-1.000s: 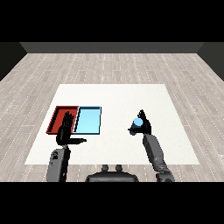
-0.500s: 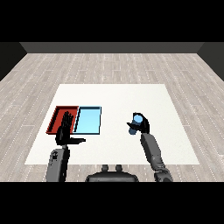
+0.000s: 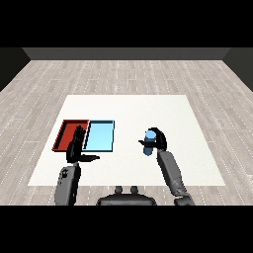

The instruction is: Pick the blue can and put it in the blue box

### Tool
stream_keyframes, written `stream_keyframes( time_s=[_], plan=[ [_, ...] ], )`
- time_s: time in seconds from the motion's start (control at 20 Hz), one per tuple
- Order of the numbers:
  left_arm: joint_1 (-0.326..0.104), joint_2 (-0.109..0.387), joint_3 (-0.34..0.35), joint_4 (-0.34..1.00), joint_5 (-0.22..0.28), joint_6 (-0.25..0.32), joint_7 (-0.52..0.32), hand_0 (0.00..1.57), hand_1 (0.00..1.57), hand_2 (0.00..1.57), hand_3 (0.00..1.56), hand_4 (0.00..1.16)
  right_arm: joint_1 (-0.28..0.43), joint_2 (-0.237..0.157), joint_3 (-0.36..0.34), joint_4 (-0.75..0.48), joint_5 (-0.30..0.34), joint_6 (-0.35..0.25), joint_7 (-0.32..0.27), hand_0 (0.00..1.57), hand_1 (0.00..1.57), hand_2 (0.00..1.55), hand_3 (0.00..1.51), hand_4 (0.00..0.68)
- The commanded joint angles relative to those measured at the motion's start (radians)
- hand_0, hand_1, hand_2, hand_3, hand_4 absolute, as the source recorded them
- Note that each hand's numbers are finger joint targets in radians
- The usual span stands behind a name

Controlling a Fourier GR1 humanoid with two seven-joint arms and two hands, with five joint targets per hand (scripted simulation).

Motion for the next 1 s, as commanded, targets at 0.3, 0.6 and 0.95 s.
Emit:
stream_keyframes(
  time_s=[0.3, 0.6, 0.95],
  plan=[
    [-0.037, -0.042, -0.070, 0.002, -0.024, 0.009, 0.049, 0.00, 0.00, 0.00, 0.00, 0.00, -0.059, -0.015, 0.067, -0.237, 0.029, 0.015, 0.095, 1.42, 1.42, 1.46, 1.44, 0.634],
    [-0.022, -0.054, -0.098, -0.012, 0.035, -0.016, 0.129, 0.00, 0.00, 0.00, 0.00, 0.00, -0.036, 0.014, 0.135, -0.317, 0.054, -0.036, 0.124, 1.46, 1.46, 1.46, 1.44, 0.634],
    [-0.008, -0.055, -0.202, -0.027, 0.057, 0.051, 0.141, 0.00, 0.00, 0.00, 0.00, 0.00, 0.019, 0.015, 0.153, -0.379, 0.056, -0.011, 0.131, 1.49, 1.49, 1.46, 1.44, 0.632]
  ],
)
